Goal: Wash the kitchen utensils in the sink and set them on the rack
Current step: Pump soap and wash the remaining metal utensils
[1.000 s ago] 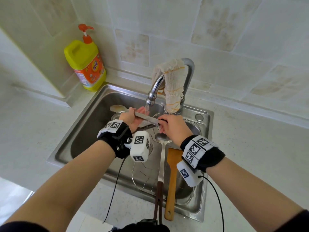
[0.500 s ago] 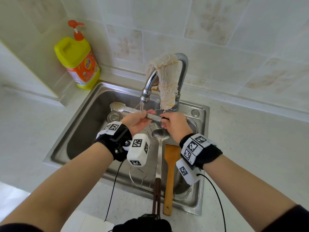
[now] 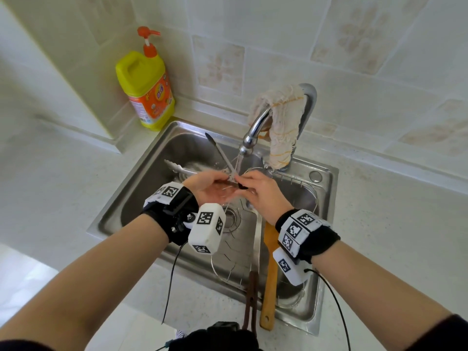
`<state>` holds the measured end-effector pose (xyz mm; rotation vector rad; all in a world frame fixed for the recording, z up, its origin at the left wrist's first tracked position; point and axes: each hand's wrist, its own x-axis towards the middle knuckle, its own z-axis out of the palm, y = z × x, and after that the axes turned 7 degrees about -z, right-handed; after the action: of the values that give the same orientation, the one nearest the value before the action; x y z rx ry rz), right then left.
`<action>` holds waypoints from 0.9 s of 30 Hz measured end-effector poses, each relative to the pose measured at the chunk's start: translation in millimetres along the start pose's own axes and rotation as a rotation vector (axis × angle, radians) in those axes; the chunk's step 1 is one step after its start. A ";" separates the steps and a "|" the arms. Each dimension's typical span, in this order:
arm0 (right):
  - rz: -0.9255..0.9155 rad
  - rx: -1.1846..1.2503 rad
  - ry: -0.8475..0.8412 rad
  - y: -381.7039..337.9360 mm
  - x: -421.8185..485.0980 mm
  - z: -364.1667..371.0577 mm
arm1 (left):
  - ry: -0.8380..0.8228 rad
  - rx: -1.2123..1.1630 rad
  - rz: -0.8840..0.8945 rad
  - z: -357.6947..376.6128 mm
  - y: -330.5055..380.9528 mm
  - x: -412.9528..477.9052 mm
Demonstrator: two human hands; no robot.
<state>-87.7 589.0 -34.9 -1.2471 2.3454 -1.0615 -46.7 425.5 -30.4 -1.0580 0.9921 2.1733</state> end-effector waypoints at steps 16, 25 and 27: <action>0.538 0.287 -0.027 -8.1 46.9 17.3 | 0.040 0.099 -0.006 0.7 -35.7 -17.7; 0.387 0.552 -0.104 -31.8 44.0 17.7 | 0.085 0.073 0.036 -11.4 -42.4 -29.2; 0.476 0.520 -0.011 -29.6 51.1 16.0 | 0.080 0.073 -0.002 -10.9 -41.2 -34.3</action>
<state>-91.3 529.7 -20.1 -0.4762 2.0083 -1.3504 6.3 436.7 -22.7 -1.1185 1.0973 2.0902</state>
